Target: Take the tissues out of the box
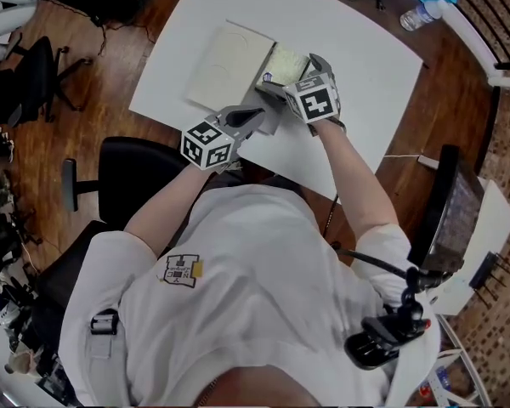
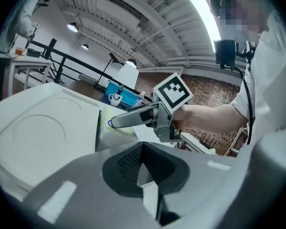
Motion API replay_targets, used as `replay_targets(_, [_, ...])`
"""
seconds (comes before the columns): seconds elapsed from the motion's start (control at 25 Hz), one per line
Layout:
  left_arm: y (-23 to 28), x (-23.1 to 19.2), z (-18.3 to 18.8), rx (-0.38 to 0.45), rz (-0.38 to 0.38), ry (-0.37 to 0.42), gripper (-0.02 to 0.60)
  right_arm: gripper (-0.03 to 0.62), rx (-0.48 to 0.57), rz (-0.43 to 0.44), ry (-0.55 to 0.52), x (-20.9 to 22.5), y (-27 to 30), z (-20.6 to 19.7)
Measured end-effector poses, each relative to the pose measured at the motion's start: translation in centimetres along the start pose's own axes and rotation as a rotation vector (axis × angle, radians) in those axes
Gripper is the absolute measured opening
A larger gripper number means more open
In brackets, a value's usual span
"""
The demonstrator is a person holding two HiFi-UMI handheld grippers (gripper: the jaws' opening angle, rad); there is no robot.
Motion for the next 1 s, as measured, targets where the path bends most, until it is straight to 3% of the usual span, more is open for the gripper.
replay_targets(0.2, [-0.4,-0.4,-0.4,-0.014,-0.027,-0.013,-0.005,0.574,-0.024,-0.162,0.399,-1.1,1.0,-0.2])
replay_targets(0.28, [-0.4,-0.5,-0.4,-0.022,-0.055,-0.016,-0.005,0.460,-0.044,-0.229,0.492,-1.4,1.1,-0.6])
replay_targets(0.32, [-0.4,-0.5,-0.4,-0.027,-0.071,-0.016,-0.005,0.456,-0.053,-0.255,0.514,-1.7,1.2,-0.5])
replay_targets(0.68, [-0.3,-0.8,-0.2,-0.044,-0.144,-0.033,-0.005,0.399,-0.073,-0.311,0.523,-2.1,1.3,0.1])
replay_targets(1.0, [-0.5,-0.5,1.2,-0.027,-0.117,-0.055,-0.005,0.379,-0.036,-0.289,0.519,-1.6,-0.2,0.2])
Point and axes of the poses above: the fingertips, and each gripper's own axes: y forward along the fingers, x to its right, z out of its top, the point moved 9 cm from there along -y, backward along the fingers, and after that the axes turned 8 degrees about -y, right-handed, at the moved point
